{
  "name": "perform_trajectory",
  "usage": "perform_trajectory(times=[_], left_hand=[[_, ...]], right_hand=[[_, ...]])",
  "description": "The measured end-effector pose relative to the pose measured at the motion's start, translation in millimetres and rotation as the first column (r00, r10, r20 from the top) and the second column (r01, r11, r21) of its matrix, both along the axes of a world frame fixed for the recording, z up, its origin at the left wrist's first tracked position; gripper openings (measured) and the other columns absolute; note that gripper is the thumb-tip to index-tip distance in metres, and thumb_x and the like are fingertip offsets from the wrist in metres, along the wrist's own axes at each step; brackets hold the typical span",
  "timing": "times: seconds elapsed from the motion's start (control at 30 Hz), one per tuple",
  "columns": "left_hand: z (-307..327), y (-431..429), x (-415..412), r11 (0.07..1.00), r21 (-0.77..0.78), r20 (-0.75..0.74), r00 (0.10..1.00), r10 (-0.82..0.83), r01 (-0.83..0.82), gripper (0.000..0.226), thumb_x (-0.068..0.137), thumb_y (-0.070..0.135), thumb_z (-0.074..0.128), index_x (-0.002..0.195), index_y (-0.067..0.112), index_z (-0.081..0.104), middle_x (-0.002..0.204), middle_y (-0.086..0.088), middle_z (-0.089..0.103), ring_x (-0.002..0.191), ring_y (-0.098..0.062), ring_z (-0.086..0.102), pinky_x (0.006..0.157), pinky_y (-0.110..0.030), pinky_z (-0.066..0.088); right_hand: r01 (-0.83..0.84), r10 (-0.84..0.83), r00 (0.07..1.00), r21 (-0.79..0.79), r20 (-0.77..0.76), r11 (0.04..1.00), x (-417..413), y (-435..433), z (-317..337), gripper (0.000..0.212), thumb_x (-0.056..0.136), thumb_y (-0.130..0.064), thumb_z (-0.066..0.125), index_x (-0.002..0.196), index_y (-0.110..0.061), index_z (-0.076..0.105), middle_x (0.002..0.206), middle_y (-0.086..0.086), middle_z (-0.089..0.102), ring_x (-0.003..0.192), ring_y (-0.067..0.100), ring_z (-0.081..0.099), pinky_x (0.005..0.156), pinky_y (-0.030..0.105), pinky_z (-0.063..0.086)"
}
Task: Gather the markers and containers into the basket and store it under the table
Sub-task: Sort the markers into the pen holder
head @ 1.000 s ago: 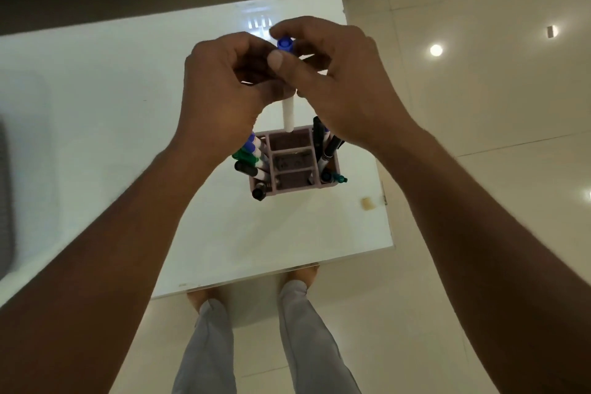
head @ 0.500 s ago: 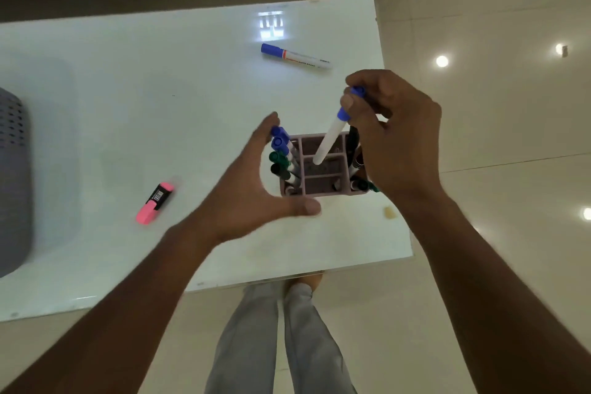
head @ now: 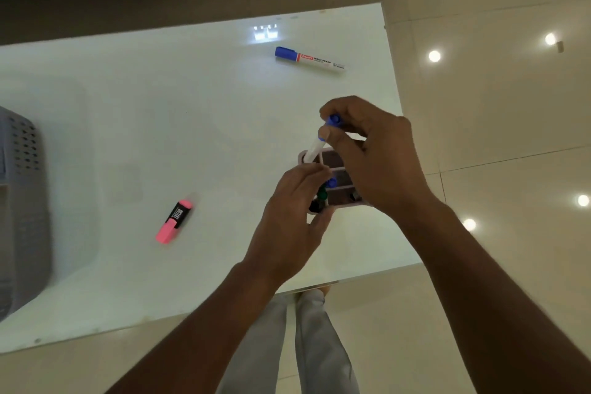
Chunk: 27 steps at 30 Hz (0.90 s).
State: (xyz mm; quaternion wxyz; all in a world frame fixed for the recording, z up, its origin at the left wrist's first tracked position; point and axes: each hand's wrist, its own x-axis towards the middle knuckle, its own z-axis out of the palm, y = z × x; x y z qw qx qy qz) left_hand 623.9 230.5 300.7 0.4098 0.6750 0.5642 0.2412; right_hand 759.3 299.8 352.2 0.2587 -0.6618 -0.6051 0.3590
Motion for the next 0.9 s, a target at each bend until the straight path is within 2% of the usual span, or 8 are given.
perform_trajectory(times=[0.13, 0.23, 0.33, 0.43, 0.57, 0.63, 0.73, 0.9], left_hand=[[-0.6, 0.5, -1.7, 1.0, 0.014, 0.03, 0.999, -0.027, 0.026, 0.048, 0.085, 0.025, 0.073, 0.129, 0.014, 0.055, 0.13, 0.0, 0.058, 0.118, -0.01, 0.052, 0.098, -0.002, 0.034], [1.9, 2.1, -5.1, 0.998, -0.015, 0.085, 0.995, 0.06, -0.059, 0.048, 0.086, 0.03, 0.071, 0.127, 0.016, 0.052, 0.126, 0.005, 0.056, 0.111, -0.003, 0.052, 0.093, -0.002, 0.038], [1.2, 4.0, -7.2, 0.979, -0.114, 0.07, 0.981, 0.178, -0.169, 0.051, 0.082, 0.037, 0.074, 0.124, 0.02, 0.051, 0.115, 0.018, 0.049, 0.097, 0.005, 0.053, 0.081, -0.002, 0.042], [-2.3, 6.0, -7.2, 0.958, -0.194, 0.018, 0.975, 0.221, -0.213, 0.053, 0.079, 0.047, 0.073, 0.122, 0.023, 0.052, 0.11, 0.019, 0.048, 0.089, -0.004, 0.058, 0.068, -0.009, 0.046], [-3.5, 7.7, -6.1, 0.959, -0.216, 0.06, 0.978, 0.2, -0.183, 0.046, 0.08, 0.05, 0.07, 0.117, 0.026, 0.056, 0.104, 0.016, 0.055, 0.087, -0.008, 0.061, 0.069, -0.017, 0.051], [-3.3, 6.1, -5.5, 0.96, -0.209, 0.038, 0.98, 0.197, -0.185, 0.043, 0.083, 0.053, 0.065, 0.117, 0.027, 0.055, 0.103, 0.016, 0.056, 0.086, -0.007, 0.06, 0.069, -0.016, 0.05], [-2.5, 3.6, -5.5, 0.968, -0.168, -0.025, 0.982, 0.187, -0.188, 0.041, 0.09, 0.058, 0.052, 0.117, 0.027, 0.055, 0.103, 0.014, 0.059, 0.086, -0.006, 0.058, 0.068, -0.016, 0.05], [-1.9, -1.8, -5.3, 0.968, -0.136, -0.078, 0.977, 0.2, -0.209, 0.045, 0.089, 0.059, 0.045, 0.109, 0.022, 0.06, 0.099, 0.01, 0.064, 0.082, -0.011, 0.059, 0.069, -0.023, 0.051]], right_hand=[[-0.064, 0.078, 0.994, -0.177, 0.074, 0.982, -7.0, -9.5, -4.7, 0.027, 0.099, -0.023, 0.052, 0.122, -0.02, 0.067, 0.11, -0.004, 0.072, 0.092, 0.0, 0.062, 0.074, -0.003, 0.04], [0.003, 0.028, 0.992, -0.249, 0.121, 0.969, -12.2, -11.3, -3.3, 0.032, 0.101, -0.022, 0.049, 0.13, -0.024, 0.06, 0.12, -0.004, 0.069, 0.09, -0.001, 0.059, 0.071, -0.004, 0.038], [0.106, -0.038, 0.975, -0.307, 0.218, 0.946, -11.3, -6.4, 0.0, 0.032, 0.1, -0.024, 0.048, 0.131, -0.021, 0.058, 0.121, 0.004, 0.067, 0.092, 0.012, 0.063, 0.065, 0.008, 0.045], [0.094, 0.028, 0.951, -0.373, 0.309, 0.923, -11.7, 1.6, 7.3, 0.029, 0.096, -0.027, 0.056, 0.122, -0.017, 0.064, 0.111, 0.006, 0.069, 0.076, 0.013, 0.059, 0.055, 0.01, 0.044], [0.016, 0.164, 0.914, -0.438, 0.37, 0.899, -26.0, 15.6, 16.5, 0.024, 0.093, -0.013, 0.054, 0.104, -0.005, 0.073, 0.102, 0.01, 0.074, 0.085, 0.024, 0.069, 0.075, 0.029, 0.055], [0.025, 0.139, 0.92, -0.409, 0.367, 0.912, -32.4, 19.6, 13.2, 0.022, 0.092, -0.012, 0.054, 0.093, -0.004, 0.075, 0.09, 0.012, 0.074, 0.081, 0.026, 0.069, 0.078, 0.038, 0.056], [0.078, 0.065, 0.937, -0.388, 0.342, 0.918, -30.3, 31.0, 9.9, 0.018, 0.09, -0.009, 0.059, 0.091, -0.004, 0.076, 0.088, 0.012, 0.075, 0.08, 0.025, 0.07, 0.081, 0.039, 0.058], [0.026, 0.156, 0.953, -0.585, 0.26, 0.811, -22.9, 41.7, 16.3, 0.014, 0.085, -0.014, 0.073, 0.094, -0.004, 0.075, 0.088, 0.011, 0.074, 0.084, 0.027, 0.072, 0.086, 0.04, 0.059]])
